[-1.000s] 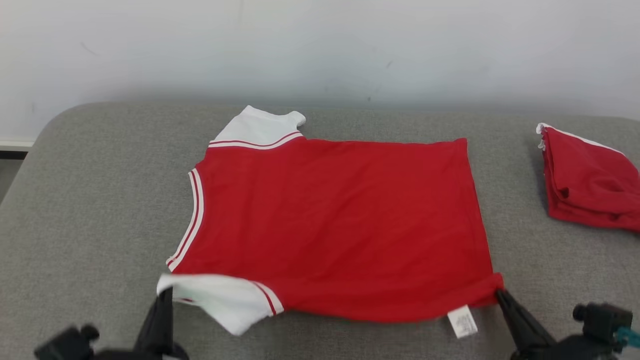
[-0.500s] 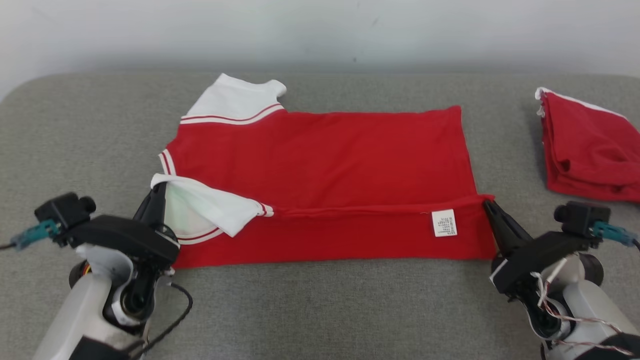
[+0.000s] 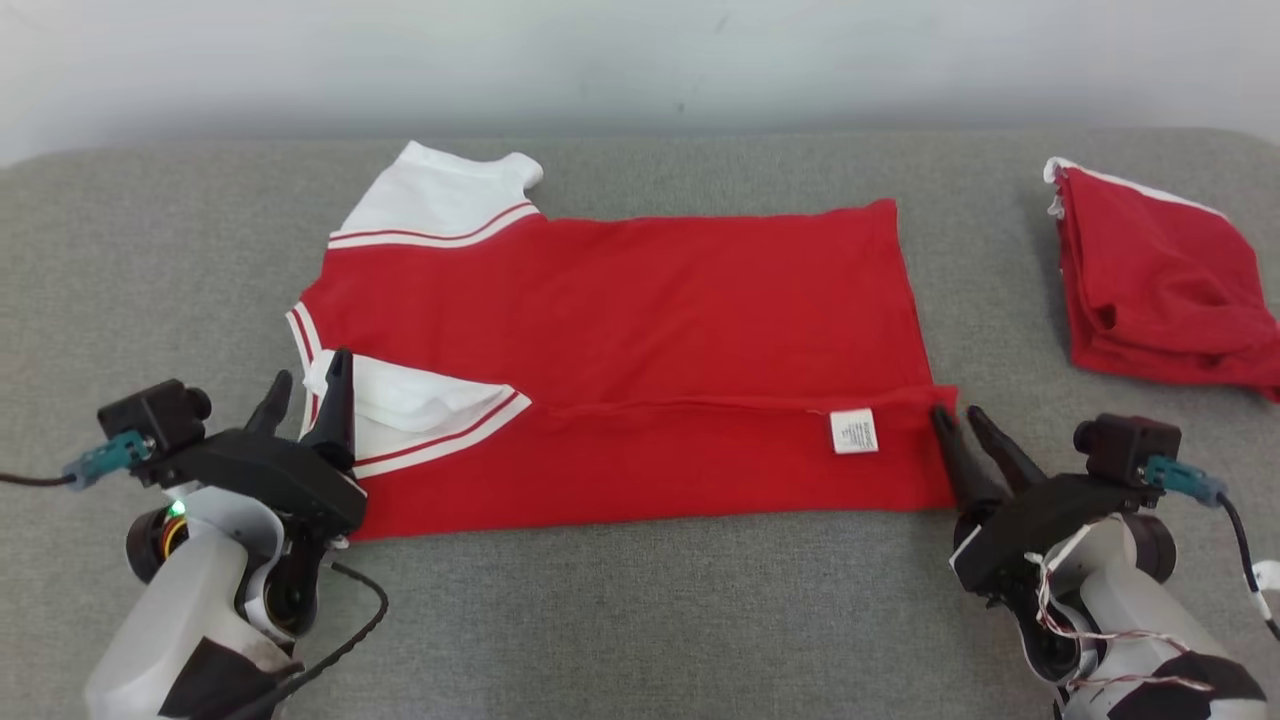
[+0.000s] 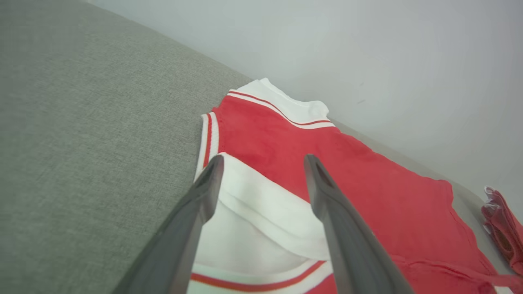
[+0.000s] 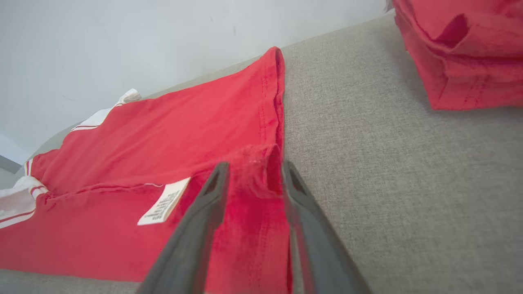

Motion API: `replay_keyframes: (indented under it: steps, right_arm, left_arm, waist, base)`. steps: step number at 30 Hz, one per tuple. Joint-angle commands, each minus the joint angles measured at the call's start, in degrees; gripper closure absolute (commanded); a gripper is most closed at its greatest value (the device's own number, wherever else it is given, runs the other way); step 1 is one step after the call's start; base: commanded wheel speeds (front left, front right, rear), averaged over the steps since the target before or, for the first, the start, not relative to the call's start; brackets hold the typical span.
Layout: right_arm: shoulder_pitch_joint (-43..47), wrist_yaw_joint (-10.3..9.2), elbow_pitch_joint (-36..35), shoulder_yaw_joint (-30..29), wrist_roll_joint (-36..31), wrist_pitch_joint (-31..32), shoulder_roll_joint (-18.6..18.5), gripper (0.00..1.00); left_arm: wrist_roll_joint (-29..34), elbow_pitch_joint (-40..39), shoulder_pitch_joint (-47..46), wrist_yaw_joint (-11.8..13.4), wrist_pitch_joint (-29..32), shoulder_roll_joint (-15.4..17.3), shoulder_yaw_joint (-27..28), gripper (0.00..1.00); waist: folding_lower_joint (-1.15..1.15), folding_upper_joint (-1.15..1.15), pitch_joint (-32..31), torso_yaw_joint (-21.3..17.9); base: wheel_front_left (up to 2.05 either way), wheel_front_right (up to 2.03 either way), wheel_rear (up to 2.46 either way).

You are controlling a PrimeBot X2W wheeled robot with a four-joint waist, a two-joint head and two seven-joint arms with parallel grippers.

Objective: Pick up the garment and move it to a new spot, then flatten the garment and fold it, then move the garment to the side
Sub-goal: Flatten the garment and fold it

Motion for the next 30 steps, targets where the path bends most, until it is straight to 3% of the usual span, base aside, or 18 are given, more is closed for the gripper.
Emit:
replay_keyframes:
  steps: [1,9,14,21,30]
  right_arm:
    - [1.5,-0.12,0.22,0.63,0.68,-1.54,-0.18,0.0]
    - [6.38,-0.12,-0.93,2.61,0.23,-5.79,-2.5,0.0]
    - [7.04,-0.12,0.01,2.42,-1.38,-6.87,-3.07,0.0]
    - [5.75,-0.12,2.66,2.28,-3.56,-7.74,-1.86,0.0]
    - [3.81,-0.12,6.17,3.36,-4.94,-8.07,-0.06,0.0]
  left_arm:
    - [0.64,0.98,1.04,-0.45,-1.89,0.07,-0.31,0.0]
    - [2.27,-1.4,7.57,-1.34,-6.38,0.62,-0.82,0.0]
    - [4.78,-3.82,11.62,0.32,-7.23,0.22,-1.89,0.0]
    - [8.57,-3.8,13.3,3.1,-7.54,0.88,-2.55,0.0]
    - [9.9,0.33,11.82,3.27,-7.68,-0.2,-1.11,0.0]
  waist:
    - [-0.01,-0.01,-2.28,0.56]
    - [-0.01,-0.01,-5.22,1.81]
    - [-0.01,-0.01,-4.23,2.44]
    - [-0.01,-0.01,-2.63,2.55]
    - [-0.01,-0.01,-1.35,2.05]
  base:
    - [0.0,0.0,0.0]
    - [0.0,0.0,0.0]
    - [0.0,0.0,0.0]
    - [0.0,0.0,0.0]
    - [0.0,0.0,0.0]
